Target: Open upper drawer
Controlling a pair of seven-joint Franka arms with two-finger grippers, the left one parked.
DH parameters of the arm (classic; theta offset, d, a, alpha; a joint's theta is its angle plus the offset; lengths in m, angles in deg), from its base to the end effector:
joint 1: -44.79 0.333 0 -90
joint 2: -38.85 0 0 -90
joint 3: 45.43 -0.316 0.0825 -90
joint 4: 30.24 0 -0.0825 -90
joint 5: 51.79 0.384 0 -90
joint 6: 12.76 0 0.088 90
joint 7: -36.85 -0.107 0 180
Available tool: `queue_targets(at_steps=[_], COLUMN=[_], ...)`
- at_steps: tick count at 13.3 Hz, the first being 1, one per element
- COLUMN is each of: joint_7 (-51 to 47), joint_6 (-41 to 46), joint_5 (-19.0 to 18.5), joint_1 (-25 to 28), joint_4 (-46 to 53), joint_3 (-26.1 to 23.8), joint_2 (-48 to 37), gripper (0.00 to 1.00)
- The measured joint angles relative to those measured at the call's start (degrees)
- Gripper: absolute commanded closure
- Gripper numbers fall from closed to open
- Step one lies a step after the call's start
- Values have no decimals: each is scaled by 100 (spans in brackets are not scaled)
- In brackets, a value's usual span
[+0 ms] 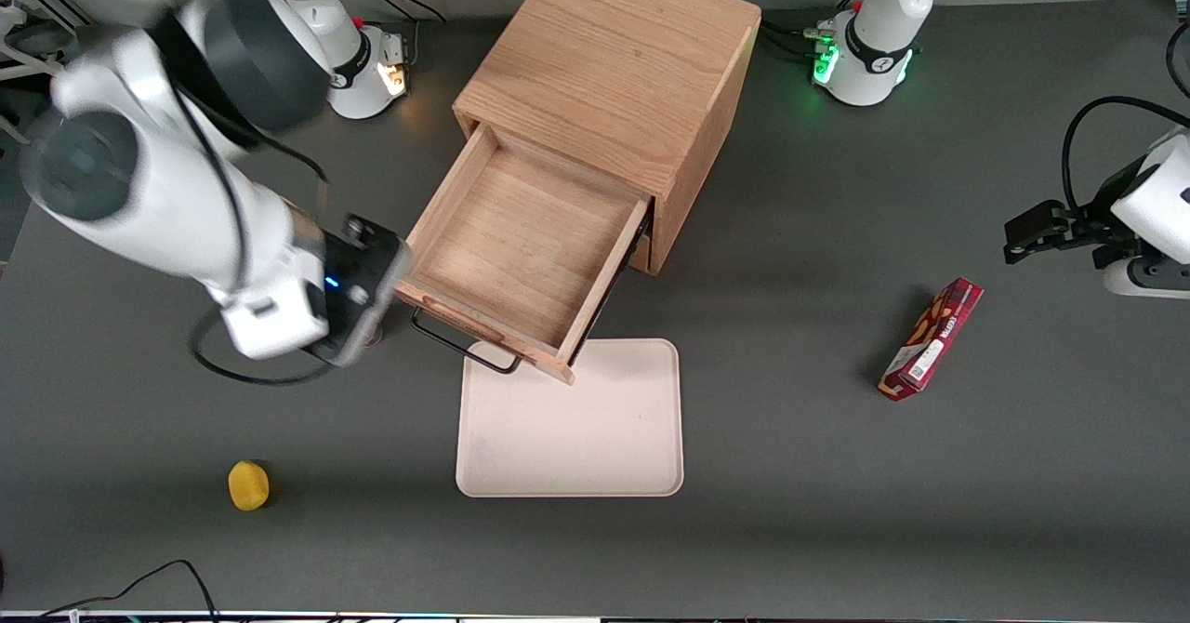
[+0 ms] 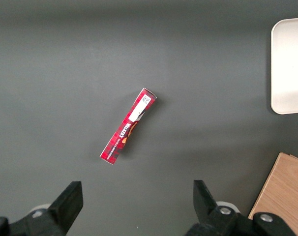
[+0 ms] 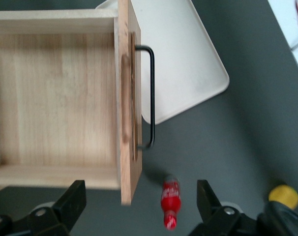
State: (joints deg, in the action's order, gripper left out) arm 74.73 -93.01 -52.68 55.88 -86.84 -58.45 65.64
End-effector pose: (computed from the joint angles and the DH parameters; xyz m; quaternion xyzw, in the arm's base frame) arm 0.6265 0.2314 0.5978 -0.8622 -0.5042 0.0164 0.0457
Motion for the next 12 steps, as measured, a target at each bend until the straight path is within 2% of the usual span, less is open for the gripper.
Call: queue_targets(at_steps=[5, 9, 12], joint_7=[-70, -444, -1436], joint_6=[269, 151, 41], joint_5=[8, 481, 537], joint_1=[-1171, -2253, -2427], joint_4=[-1270, -2637, -3254], joint_3=[-9, -10, -18], joint_2=[-1690, -3039, -3585], gripper=[0, 0, 0])
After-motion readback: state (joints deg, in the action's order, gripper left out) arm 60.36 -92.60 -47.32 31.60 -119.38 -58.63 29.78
